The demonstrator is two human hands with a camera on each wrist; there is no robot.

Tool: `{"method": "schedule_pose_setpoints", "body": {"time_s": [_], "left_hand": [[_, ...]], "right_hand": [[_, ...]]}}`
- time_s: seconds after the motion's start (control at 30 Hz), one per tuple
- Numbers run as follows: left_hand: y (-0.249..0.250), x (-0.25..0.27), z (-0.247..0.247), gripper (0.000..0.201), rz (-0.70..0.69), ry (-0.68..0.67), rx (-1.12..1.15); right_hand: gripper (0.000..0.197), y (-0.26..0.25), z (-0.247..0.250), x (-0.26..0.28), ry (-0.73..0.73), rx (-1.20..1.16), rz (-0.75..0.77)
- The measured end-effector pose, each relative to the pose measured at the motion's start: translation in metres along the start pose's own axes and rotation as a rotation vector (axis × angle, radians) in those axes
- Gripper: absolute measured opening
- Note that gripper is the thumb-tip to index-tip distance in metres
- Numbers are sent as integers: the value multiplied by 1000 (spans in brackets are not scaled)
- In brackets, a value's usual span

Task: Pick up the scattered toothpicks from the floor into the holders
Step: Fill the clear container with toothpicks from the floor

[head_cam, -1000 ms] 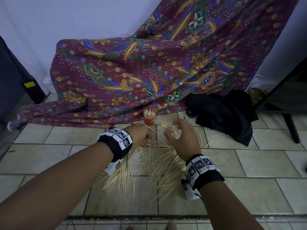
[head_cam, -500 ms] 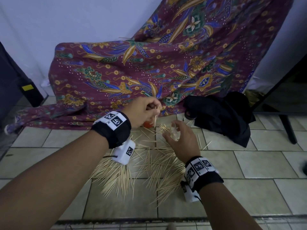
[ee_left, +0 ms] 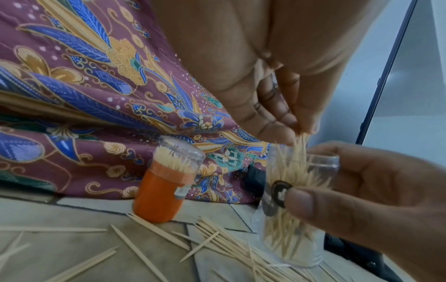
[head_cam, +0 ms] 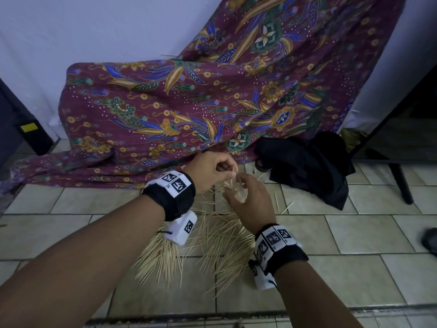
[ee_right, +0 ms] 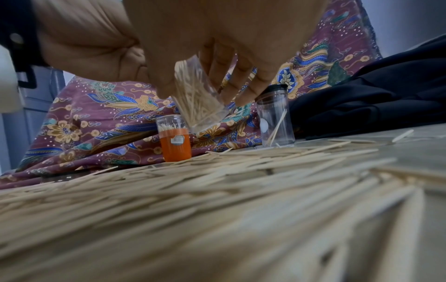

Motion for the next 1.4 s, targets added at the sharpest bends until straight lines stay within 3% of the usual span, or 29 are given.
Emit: {"method": "schedule_pose_setpoints", "body": {"time_s": [0.2,0.43,0.53,0.73,0.8,0.93,1.03,1.1,1.27,1.4], "left_hand": [[1,-2,5,10,5,11,31],[-1,-3,10,3,-17,-18,-158],[0,-4,8,7,-2,-63,-170],[0,-13,7,13,12,-24,-214],[-1,-16,-3,23,28,-136,-350],[-12,-12,-40,62,-44,-464,-625],[-23,-5,-66,83,-152,-532,-753],[-26,-3,-77,82,-217,-533,-814],[-34,-6,-90,70,-204,-571,-883],[-38,-5,-92,41,-185,-555,-916]], "right_hand": [[47,2,1,-1,16,-15,-17],[46,3,4,-2,22,-19,-45],[46,6,11,-3,33,-13,-65],[44,19,36,-14,51,23,-92],[47,26,45,-18,57,29,-95],[46,38,54,-21,54,55,-106],[45,45,55,-19,35,63,-110],[45,47,55,-17,25,65,-103],[46,49,52,-15,18,75,-94],[47,51,52,-16,31,65,-80]]}}
Point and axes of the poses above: each hand's wrist, its own x-axis away from the middle knuckle, its own z-axis out of the back of the hand, y = z × x, the point moved 4 cm from there along -x, towards the middle knuckle, and after that the axes turned 11 degrees about y, right-handed, at the moved point
